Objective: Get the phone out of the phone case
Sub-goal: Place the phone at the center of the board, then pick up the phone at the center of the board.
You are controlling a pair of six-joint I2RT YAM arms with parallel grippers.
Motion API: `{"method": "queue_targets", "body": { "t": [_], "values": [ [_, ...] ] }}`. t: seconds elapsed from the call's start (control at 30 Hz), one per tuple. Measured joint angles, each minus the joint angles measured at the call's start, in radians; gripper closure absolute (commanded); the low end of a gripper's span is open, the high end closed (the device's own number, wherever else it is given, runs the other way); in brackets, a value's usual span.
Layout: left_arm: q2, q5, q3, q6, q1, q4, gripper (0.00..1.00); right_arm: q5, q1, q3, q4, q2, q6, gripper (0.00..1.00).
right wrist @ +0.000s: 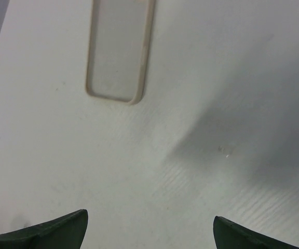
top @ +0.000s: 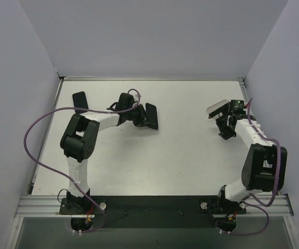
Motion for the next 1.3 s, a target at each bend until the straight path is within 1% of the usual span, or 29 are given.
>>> {"method": "queue_targets", "body": {
  "t": [0.07, 0.13, 0.17, 0.2, 0.27, 0.3, 0.33, 0.4, 0.47, 0.57, 0.77, 0.93, 1.1, 1.3],
  "values": [
    [0.05, 0.001, 0.039, -0.004, 0.0, 0.002, 1.0, 0.011, 0.054, -0.018, -0.004, -0.044, -0.01, 0.0],
    [0.109, 0.001, 0.093, -0.004, 0.0, -0.003, 0.86, 0.016, 0.11, -0.029, -0.008, -0.079, -0.02, 0.0],
    [0.136, 0.001, 0.122, -0.002, 0.0, -0.007, 0.82, 0.016, 0.138, -0.036, -0.007, -0.094, -0.024, 0.0],
    [0.159, 0.0, 0.148, 0.0, 0.001, -0.016, 0.67, 0.016, 0.164, -0.049, -0.006, -0.108, -0.027, 0.0],
    [0.193, -0.005, 0.197, 0.017, 0.003, -0.049, 0.44, 0.013, 0.201, -0.09, -0.008, -0.143, -0.034, 0.0],
    [0.203, -0.011, 0.214, 0.029, 0.003, -0.066, 0.12, 0.013, 0.211, -0.113, -0.013, -0.161, -0.038, 0.0],
    [0.206, -0.019, 0.227, 0.042, 0.004, -0.09, 0.05, 0.012, 0.218, -0.134, -0.021, -0.175, -0.041, 0.0],
    [0.206, -0.016, 0.257, 0.061, 0.006, -0.133, 0.05, 0.013, 0.224, -0.166, -0.037, -0.2, -0.05, 0.0],
    [0.198, -0.057, 0.3, 0.1, 0.005, -0.182, 0.04, 0.019, 0.227, -0.183, -0.062, -0.219, -0.064, 0.0],
    [0.185, -0.121, 0.325, 0.172, 0.011, -0.282, 0.04, 0.024, 0.227, -0.188, -0.092, -0.246, -0.085, 0.0],
    [0.105, -0.335, 0.341, 0.304, 0.054, -0.56, 0.04, 0.025, 0.235, -0.188, -0.113, -0.294, -0.12, 0.0],
    [0.028, -0.54, 0.424, 0.379, 0.136, -0.734, 0.03, 0.02, 0.253, -0.185, -0.125, -0.282, -0.143, 0.01],
    [-0.009, -0.693, 0.45, 0.432, 0.235, -0.795, 0.03, -0.016, 0.262, -0.131, -0.137, -0.196, -0.173, 0.01],
    [-0.009, -0.832, 0.418, 0.506, 0.323, -0.791, 0.03, -0.047, 0.274, -0.121, -0.142, -0.165, -0.188, 0.0]
  ]
}}
